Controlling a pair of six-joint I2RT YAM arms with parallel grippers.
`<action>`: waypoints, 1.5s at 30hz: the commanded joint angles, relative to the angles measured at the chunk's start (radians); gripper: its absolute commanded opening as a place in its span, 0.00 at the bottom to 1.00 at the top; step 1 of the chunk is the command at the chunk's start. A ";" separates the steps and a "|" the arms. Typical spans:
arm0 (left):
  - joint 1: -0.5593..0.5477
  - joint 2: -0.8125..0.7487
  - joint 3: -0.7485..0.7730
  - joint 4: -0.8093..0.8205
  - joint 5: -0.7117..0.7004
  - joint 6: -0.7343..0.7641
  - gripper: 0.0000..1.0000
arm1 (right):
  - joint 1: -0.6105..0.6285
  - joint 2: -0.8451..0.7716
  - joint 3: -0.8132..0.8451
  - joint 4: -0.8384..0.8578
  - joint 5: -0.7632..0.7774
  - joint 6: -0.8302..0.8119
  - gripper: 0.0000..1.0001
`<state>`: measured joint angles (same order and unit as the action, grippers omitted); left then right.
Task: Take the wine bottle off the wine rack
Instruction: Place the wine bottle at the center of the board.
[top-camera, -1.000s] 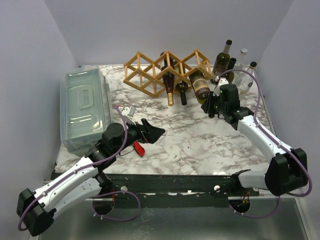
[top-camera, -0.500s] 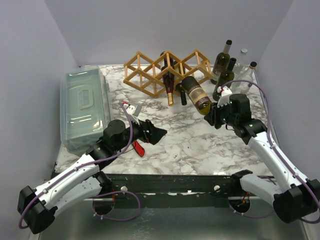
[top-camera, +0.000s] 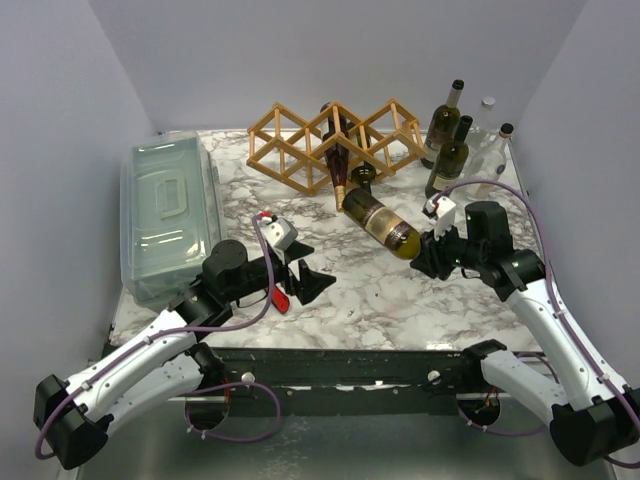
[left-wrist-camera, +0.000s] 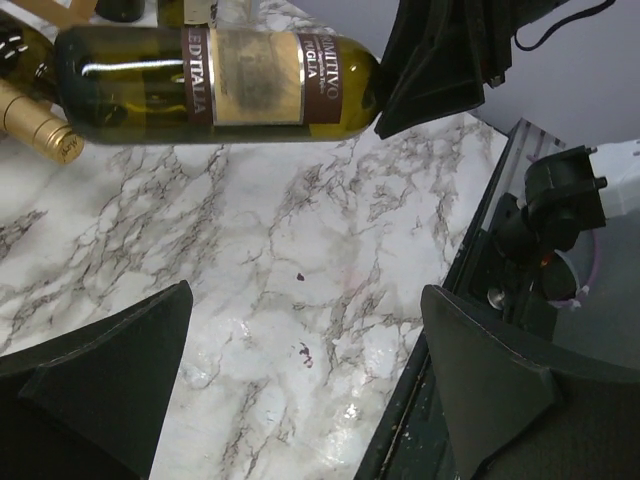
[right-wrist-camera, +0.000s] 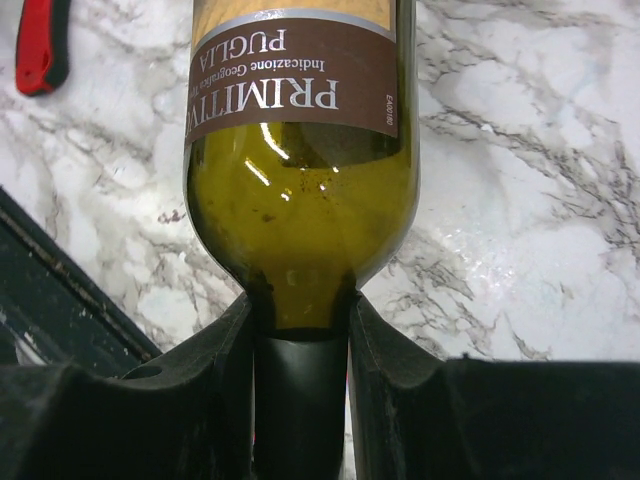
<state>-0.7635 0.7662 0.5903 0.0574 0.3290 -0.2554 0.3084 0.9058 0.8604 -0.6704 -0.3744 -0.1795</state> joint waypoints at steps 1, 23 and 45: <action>-0.017 -0.043 -0.023 0.012 0.056 0.130 0.98 | 0.006 -0.033 0.039 0.001 -0.148 -0.104 0.00; -0.236 -0.039 -0.097 0.098 -0.032 0.492 0.99 | 0.006 0.054 0.058 -0.222 -0.370 -0.541 0.00; -0.393 0.292 0.023 0.115 -0.361 0.806 0.99 | 0.006 0.145 0.054 -0.305 -0.406 -0.706 0.00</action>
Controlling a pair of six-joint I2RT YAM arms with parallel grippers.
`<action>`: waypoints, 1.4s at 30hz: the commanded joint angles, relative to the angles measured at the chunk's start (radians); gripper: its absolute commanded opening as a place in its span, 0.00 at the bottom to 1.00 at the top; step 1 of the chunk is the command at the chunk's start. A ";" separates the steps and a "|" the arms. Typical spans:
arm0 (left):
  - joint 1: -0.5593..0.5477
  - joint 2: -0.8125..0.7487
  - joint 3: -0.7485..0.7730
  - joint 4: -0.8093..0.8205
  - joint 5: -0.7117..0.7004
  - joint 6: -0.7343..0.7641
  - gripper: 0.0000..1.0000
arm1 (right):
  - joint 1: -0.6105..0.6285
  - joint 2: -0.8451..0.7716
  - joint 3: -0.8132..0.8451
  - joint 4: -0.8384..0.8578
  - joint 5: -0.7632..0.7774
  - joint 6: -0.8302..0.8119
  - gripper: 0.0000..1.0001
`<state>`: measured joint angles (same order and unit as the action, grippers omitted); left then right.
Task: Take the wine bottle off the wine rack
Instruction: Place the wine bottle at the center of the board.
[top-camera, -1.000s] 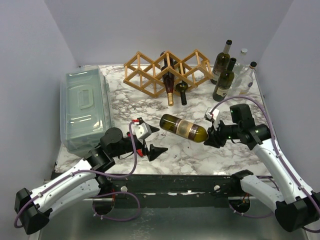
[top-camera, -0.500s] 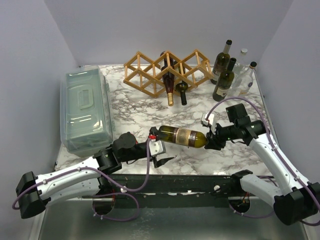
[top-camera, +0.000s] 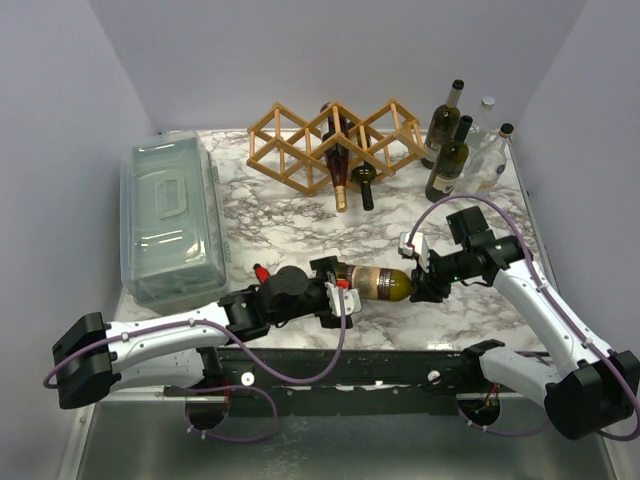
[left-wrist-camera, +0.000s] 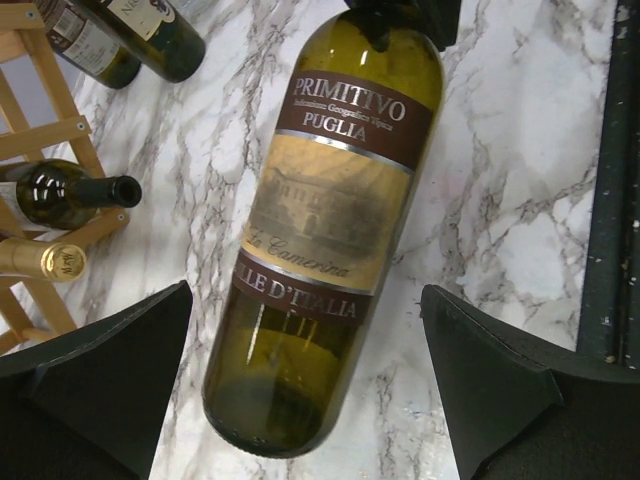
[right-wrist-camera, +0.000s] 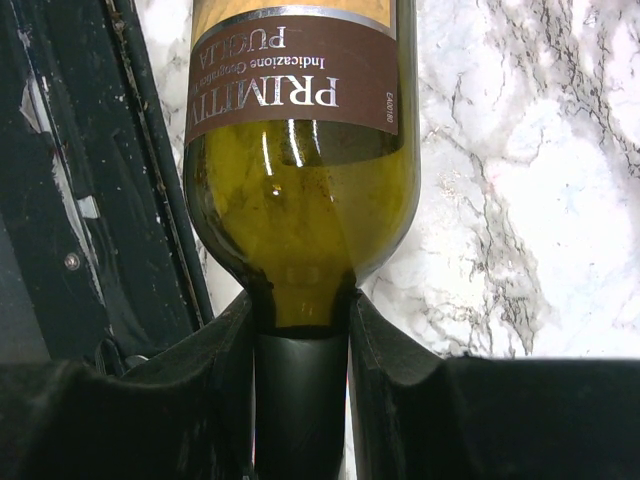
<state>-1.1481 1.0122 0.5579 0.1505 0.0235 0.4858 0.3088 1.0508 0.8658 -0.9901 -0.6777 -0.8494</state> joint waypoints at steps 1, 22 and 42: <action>-0.009 0.065 0.064 0.024 -0.049 0.071 0.99 | 0.006 0.003 0.048 0.016 -0.106 -0.038 0.00; -0.013 0.337 0.224 0.024 0.070 0.089 0.99 | 0.005 0.041 0.074 -0.046 -0.128 -0.093 0.00; -0.008 0.388 0.225 0.024 0.102 0.062 0.98 | 0.005 0.056 0.091 -0.079 -0.171 -0.119 0.00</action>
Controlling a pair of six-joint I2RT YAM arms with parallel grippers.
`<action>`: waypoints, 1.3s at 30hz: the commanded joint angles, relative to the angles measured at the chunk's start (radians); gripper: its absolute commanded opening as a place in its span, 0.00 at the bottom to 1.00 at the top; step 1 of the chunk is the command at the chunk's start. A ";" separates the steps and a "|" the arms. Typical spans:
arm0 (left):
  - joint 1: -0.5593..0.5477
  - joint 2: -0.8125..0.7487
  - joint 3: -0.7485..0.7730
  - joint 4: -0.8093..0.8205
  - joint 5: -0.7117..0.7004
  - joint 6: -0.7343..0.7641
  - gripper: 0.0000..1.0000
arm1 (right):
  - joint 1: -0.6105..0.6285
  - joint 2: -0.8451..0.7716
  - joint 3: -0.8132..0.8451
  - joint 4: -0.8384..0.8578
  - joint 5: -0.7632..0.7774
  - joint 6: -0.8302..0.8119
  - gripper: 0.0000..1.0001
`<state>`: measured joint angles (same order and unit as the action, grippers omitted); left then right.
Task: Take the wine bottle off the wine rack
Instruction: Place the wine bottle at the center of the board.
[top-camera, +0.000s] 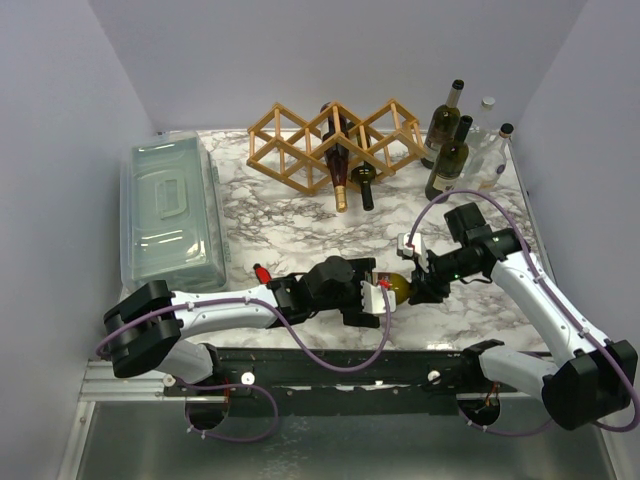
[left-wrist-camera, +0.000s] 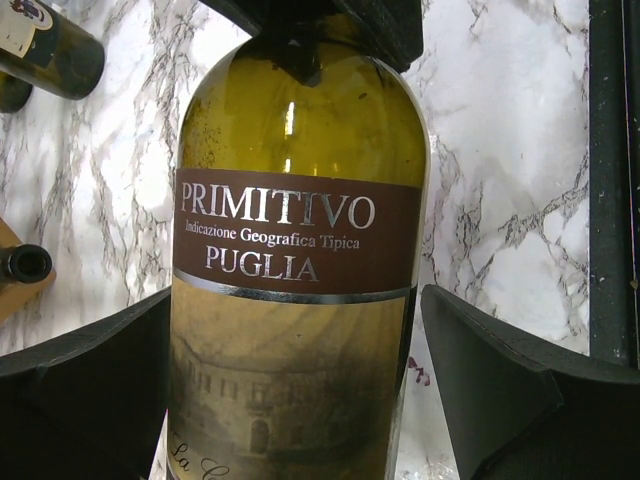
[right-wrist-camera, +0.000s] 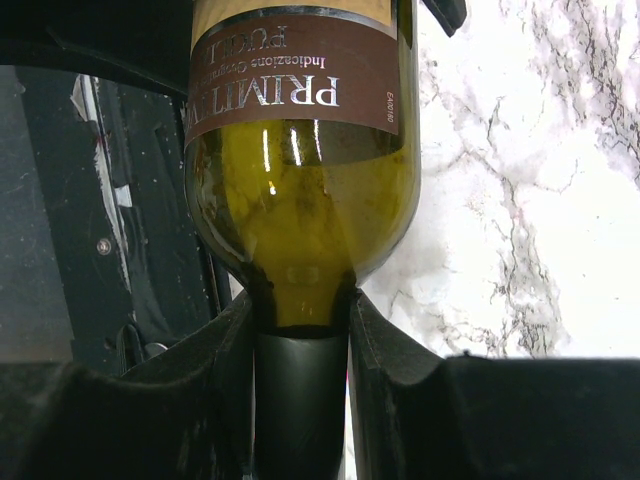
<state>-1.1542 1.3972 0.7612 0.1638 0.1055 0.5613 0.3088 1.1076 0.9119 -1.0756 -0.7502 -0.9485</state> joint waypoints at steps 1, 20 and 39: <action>-0.002 0.002 0.020 0.011 0.023 -0.018 0.98 | 0.004 0.000 0.044 0.005 -0.100 -0.019 0.00; -0.003 0.012 0.033 -0.007 -0.018 -0.018 0.91 | 0.006 0.031 0.061 -0.017 -0.138 -0.030 0.00; -0.003 0.017 0.043 -0.035 -0.039 -0.041 0.70 | 0.005 0.040 0.074 -0.033 -0.163 -0.039 0.00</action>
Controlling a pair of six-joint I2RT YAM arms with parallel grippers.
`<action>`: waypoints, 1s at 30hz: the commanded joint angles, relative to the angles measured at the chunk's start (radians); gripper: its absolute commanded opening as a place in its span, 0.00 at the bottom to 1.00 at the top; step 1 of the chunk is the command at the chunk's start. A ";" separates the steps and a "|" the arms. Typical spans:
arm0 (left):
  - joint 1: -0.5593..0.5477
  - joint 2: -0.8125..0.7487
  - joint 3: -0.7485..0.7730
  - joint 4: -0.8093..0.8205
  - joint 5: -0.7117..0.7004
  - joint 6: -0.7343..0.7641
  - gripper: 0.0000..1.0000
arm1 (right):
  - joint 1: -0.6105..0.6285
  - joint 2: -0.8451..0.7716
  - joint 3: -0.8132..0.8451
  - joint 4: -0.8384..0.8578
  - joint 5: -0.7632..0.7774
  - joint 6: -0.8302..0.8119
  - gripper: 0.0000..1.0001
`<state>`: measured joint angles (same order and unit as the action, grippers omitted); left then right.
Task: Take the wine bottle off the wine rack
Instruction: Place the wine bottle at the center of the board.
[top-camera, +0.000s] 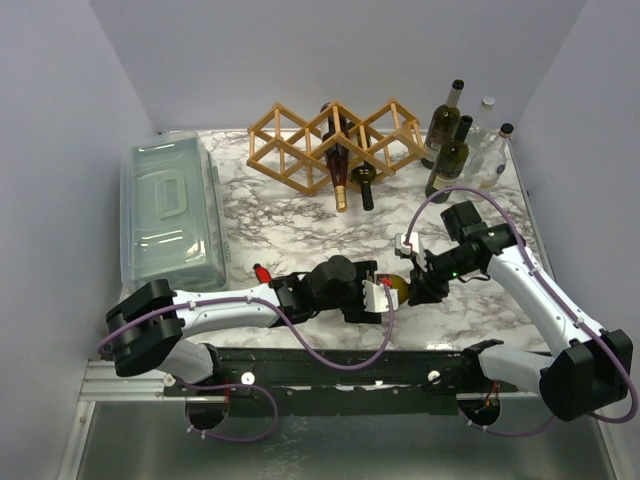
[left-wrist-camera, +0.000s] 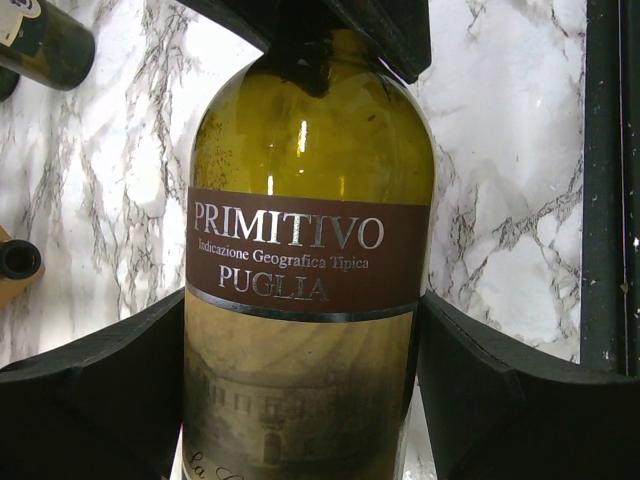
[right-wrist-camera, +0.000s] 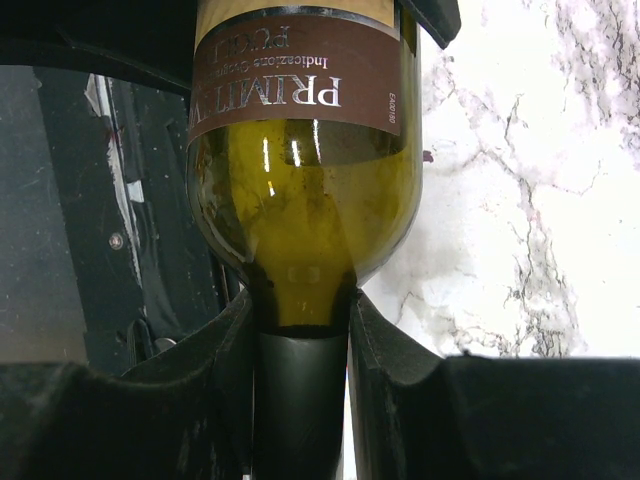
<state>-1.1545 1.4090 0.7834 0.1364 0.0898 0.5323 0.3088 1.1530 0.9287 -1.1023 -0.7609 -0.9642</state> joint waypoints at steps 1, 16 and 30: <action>-0.002 0.005 0.021 -0.008 -0.024 -0.015 0.67 | 0.006 -0.003 0.059 -0.008 -0.153 -0.022 0.00; 0.019 0.013 0.027 -0.017 0.008 -0.051 0.00 | 0.005 0.087 0.094 0.012 -0.215 -0.016 0.14; 0.069 -0.027 0.005 0.004 0.106 -0.117 0.00 | 0.005 0.130 0.086 0.122 -0.263 0.081 0.71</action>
<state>-1.0897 1.4174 0.7872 0.0616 0.1474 0.4377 0.3077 1.2675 0.9791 -1.0485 -0.9165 -0.9287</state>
